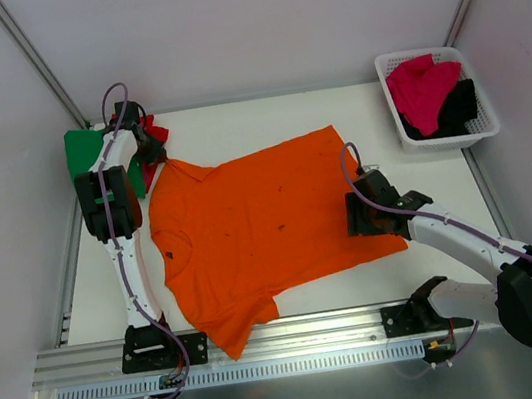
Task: Fold and stack the t-shirts
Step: Flatten the tshirt out
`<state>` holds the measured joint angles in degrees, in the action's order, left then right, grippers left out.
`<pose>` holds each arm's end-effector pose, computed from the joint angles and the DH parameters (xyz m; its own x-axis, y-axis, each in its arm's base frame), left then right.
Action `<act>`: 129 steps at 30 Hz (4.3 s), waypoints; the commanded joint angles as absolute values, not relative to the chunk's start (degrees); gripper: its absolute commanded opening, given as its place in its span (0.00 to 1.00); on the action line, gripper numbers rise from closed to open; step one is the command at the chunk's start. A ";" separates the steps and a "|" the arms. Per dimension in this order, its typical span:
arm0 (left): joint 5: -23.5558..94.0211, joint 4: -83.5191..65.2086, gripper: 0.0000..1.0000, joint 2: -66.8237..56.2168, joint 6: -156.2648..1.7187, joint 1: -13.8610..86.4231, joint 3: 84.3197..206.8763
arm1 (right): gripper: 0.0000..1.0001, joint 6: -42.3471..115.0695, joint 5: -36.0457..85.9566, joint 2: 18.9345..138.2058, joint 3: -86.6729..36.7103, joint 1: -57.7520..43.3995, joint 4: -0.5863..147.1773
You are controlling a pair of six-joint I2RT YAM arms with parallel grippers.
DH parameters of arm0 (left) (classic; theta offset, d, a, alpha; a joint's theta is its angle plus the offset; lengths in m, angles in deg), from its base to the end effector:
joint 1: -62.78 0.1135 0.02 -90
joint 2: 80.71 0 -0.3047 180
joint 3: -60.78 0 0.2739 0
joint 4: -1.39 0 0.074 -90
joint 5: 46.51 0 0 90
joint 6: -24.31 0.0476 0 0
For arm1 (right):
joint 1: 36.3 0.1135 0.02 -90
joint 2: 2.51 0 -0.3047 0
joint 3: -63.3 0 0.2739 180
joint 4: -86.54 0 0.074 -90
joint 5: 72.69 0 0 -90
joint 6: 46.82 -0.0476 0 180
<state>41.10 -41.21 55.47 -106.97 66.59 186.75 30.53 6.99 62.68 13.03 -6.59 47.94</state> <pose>0.5817 0.0368 0.1791 -0.5701 -0.6986 -0.4323 -0.5554 0.7155 -0.4238 0.2028 0.1059 0.2224 -0.7679 -0.1901 -0.6117 -0.2326 0.9725 -0.0103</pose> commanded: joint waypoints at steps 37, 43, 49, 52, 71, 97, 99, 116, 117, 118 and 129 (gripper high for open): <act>42.08 -42.46 0.41 54.82 -105.25 66.82 191.65 | 0.57 30.78 5.80 63.41 11.36 -6.68 47.17; 45.86 -43.25 0.46 52.27 -105.59 66.91 189.01 | 0.57 30.78 6.15 63.76 11.63 -6.68 47.61; 45.95 -43.78 0.47 52.36 -106.21 66.82 188.21 | 0.57 30.70 6.24 63.67 11.72 -6.77 47.79; 45.69 -43.87 0.47 52.18 -106.30 66.91 188.30 | 0.57 30.70 6.24 63.32 11.98 -6.68 47.79; 42.18 -43.95 0.00 54.73 -105.60 66.82 191.20 | 0.57 30.61 6.15 63.76 12.07 -6.68 47.96; 42.53 -44.57 0.00 46.47 -101.99 65.68 192.69 | 0.59 33.15 3.26 69.55 1.37 -7.30 46.82; 42.44 -44.92 0.00 46.21 -101.73 65.51 192.78 | 0.62 34.12 1.42 72.96 -1.36 -8.69 46.82; 40.68 -45.98 0.00 47.61 -101.46 63.75 193.49 | 0.74 37.72 8.42 122.36 -50.76 -24.17 41.90; 40.77 -46.06 0.00 47.61 -101.46 63.66 193.49 | 0.73 37.99 9.57 123.43 -53.73 -24.35 41.99; 40.77 -46.06 0.00 47.70 -101.55 63.66 193.49 | 0.73 38.34 10.71 124.31 -55.07 -24.44 42.07; 39.80 -46.06 0.00 48.93 -101.99 63.05 193.75 | 0.74 44.40 21.35 131.95 -72.64 -25.58 41.38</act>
